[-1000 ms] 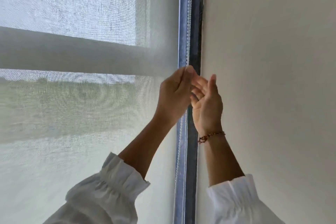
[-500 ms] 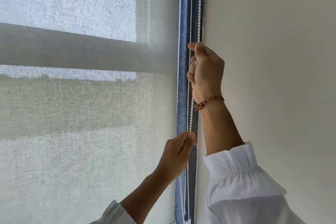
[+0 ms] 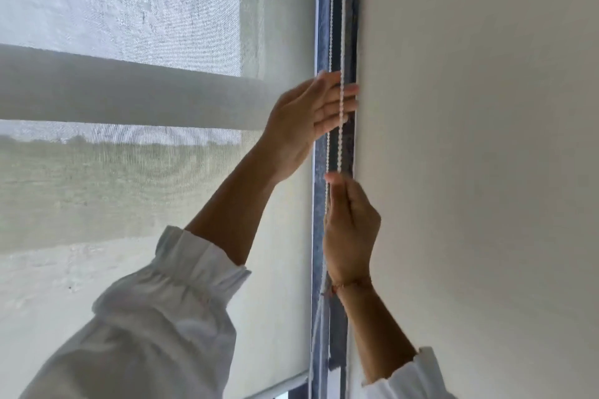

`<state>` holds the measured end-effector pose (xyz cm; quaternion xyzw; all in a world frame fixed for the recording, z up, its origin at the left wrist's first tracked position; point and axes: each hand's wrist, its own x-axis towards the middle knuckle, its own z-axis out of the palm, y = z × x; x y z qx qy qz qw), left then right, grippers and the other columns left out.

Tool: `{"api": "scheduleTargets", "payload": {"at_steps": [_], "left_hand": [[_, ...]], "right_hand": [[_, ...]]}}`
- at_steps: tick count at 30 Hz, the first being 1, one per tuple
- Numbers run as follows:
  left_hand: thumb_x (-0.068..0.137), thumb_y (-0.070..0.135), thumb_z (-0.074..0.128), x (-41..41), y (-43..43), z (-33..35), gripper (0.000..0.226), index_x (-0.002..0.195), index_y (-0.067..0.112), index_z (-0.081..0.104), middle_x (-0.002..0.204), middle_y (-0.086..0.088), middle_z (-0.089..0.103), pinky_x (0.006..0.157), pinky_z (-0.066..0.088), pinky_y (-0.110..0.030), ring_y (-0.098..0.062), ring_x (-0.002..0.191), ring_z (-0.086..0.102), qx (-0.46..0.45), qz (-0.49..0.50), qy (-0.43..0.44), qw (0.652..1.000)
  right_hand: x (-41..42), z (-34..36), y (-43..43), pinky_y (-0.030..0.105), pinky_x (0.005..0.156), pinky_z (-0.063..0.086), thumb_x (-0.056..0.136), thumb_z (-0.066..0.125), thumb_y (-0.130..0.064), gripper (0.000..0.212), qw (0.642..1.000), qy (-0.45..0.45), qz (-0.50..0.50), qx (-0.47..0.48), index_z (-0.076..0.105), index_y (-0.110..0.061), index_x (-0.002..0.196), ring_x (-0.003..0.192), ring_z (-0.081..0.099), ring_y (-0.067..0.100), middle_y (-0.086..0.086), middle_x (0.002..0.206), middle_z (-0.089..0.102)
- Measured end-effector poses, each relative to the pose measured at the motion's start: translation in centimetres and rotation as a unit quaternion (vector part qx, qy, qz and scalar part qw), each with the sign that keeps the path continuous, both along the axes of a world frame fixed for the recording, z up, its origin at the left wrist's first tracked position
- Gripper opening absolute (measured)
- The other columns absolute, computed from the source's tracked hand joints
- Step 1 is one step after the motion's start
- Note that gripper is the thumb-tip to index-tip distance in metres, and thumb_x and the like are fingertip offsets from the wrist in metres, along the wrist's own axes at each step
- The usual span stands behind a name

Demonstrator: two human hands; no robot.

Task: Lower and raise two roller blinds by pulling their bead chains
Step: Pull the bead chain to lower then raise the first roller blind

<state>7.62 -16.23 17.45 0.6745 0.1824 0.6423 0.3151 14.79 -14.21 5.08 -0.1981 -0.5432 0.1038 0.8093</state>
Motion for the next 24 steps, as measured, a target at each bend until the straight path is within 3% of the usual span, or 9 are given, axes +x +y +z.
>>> {"api": "scheduleTargets", "payload": {"at_steps": [4,7,9,12,15,17,19,22,24], "left_hand": [[0.098,0.025,0.041,1.2,0.0,0.2,0.024,0.094,0.013,0.061,0.070,0.002,0.058,0.046,0.042,-0.019,-0.008,0.052,0.055,-0.052,-0.036,-0.044,0.997],[0.098,0.032,0.039,3.1,0.6,-0.8,0.036,0.074,0.019,0.062,0.047,0.009,0.033,0.035,0.021,-0.017,-0.004,0.035,0.026,-0.033,0.073,-0.074,0.994],[0.097,0.033,0.040,4.0,0.8,-1.3,0.043,0.057,0.024,0.053,0.038,0.010,0.033,0.039,0.023,-0.020,-0.007,0.035,0.027,0.033,0.168,-0.076,0.982],[0.097,0.030,0.040,4.0,0.8,-1.4,0.045,0.052,0.026,0.046,0.036,0.011,0.040,0.045,0.031,-0.027,-0.009,0.040,0.037,0.116,0.246,-0.055,0.961],[0.097,0.023,0.039,3.6,0.7,-1.9,0.045,0.052,0.027,0.042,0.038,0.013,0.043,0.045,0.033,-0.015,-0.002,0.040,0.041,0.180,0.292,-0.044,0.938],[0.097,0.017,0.039,3.5,0.6,-3.1,0.045,0.053,0.029,0.039,0.041,0.012,0.040,0.044,0.029,-0.008,0.000,0.040,0.042,0.209,0.317,-0.025,0.925],[0.096,0.015,0.039,3.2,0.8,-5.2,0.042,0.055,0.025,0.042,0.047,0.013,0.040,0.044,0.029,-0.008,-0.001,0.042,0.043,0.207,0.322,-0.001,0.924],[0.094,0.020,0.038,3.1,1.5,-9.8,0.038,0.060,0.007,0.045,0.049,0.004,0.038,0.045,0.030,-0.022,-0.008,0.045,0.038,0.168,0.312,0.031,0.935],[0.094,0.018,0.038,3.1,1.8,-13.1,0.037,0.057,0.016,0.042,0.049,0.008,0.035,0.045,0.027,-0.018,-0.008,0.046,0.036,0.161,0.314,0.054,0.934]], "right_hand": [[0.0,-3.4,0.9,0.004,0.059,0.039,0.090,0.047,-0.013,0.022,0.997,-0.025,-0.062,0.026,0.068,-0.013,0.086,0.064,0.055,-0.002,-0.010,0.069,0.062],[-0.3,-4.8,1.2,0.006,0.061,0.042,0.090,0.047,-0.014,0.022,0.998,-0.041,-0.051,0.024,0.069,-0.013,0.090,0.066,0.057,-0.007,-0.014,0.074,0.063],[-0.3,-4.9,1.6,0.014,0.055,0.041,0.093,0.044,-0.021,0.024,0.999,-0.041,-0.008,-0.022,0.068,-0.022,0.090,0.057,0.053,0.000,-0.021,0.063,0.056],[0.4,-3.9,2.5,0.019,0.048,0.034,0.095,0.041,-0.036,0.032,0.979,-0.007,0.159,-0.125,0.070,-0.027,0.082,0.045,0.041,0.005,-0.014,0.047,0.045],[1.8,-1.0,3.5,0.013,0.066,0.049,0.087,0.027,-0.060,0.054,0.950,0.013,0.255,-0.178,0.072,-0.032,0.076,0.065,0.066,0.002,-0.015,0.063,0.069],[2.6,2.1,4.2,0.023,0.081,0.049,0.091,0.023,-0.056,0.057,0.934,0.028,0.318,-0.163,0.070,-0.025,0.084,0.083,0.068,0.003,-0.010,0.085,0.073],[3.4,5.5,4.2,0.025,0.083,0.049,0.096,0.027,-0.046,0.047,0.923,0.037,0.359,-0.133,0.065,-0.019,0.097,0.090,0.067,0.005,-0.001,0.099,0.069],[3.6,9.5,3.3,0.031,0.088,0.052,0.097,0.037,-0.034,0.033,0.909,0.044,0.405,-0.090,0.061,-0.012,0.101,0.097,0.066,0.016,0.005,0.100,0.067],[3.1,11.0,2.2,0.037,0.089,0.053,0.097,0.041,-0.025,0.025,0.898,0.047,0.429,-0.081,0.060,-0.010,0.097,0.094,0.066,0.023,0.009,0.098,0.066]]}}
